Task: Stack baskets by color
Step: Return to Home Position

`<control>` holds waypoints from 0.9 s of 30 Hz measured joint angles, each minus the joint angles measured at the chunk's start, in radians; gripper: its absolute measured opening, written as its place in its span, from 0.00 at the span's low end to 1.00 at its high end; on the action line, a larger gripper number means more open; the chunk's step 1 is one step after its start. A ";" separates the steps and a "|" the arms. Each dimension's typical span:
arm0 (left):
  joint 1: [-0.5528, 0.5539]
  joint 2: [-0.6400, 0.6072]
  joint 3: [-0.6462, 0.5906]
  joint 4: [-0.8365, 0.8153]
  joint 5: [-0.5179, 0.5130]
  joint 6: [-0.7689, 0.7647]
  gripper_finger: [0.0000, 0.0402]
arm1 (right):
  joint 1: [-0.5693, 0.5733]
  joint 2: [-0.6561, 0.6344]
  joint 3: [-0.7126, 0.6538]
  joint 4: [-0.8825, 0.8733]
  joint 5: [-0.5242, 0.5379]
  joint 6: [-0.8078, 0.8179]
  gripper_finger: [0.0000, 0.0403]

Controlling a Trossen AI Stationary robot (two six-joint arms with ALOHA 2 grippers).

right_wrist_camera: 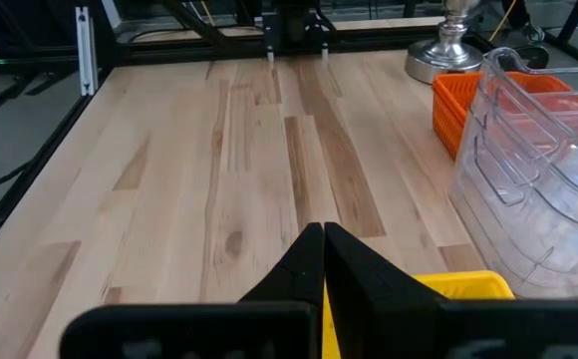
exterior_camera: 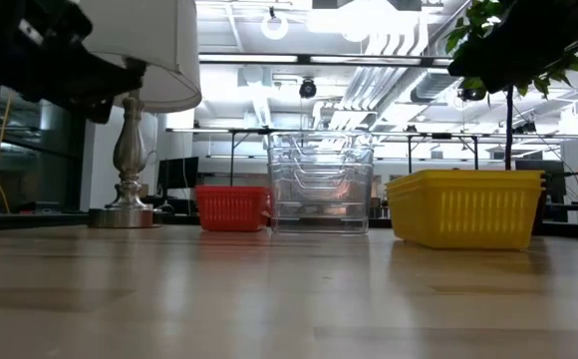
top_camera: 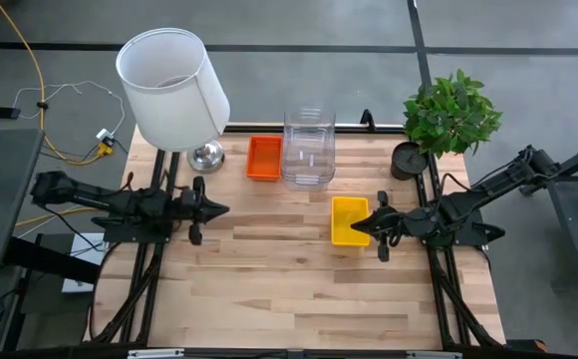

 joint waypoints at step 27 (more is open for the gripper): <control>0.000 -0.237 -0.065 -0.139 -0.053 -0.018 0.00 | -0.034 -0.628 -0.333 0.268 -0.099 -0.188 0.00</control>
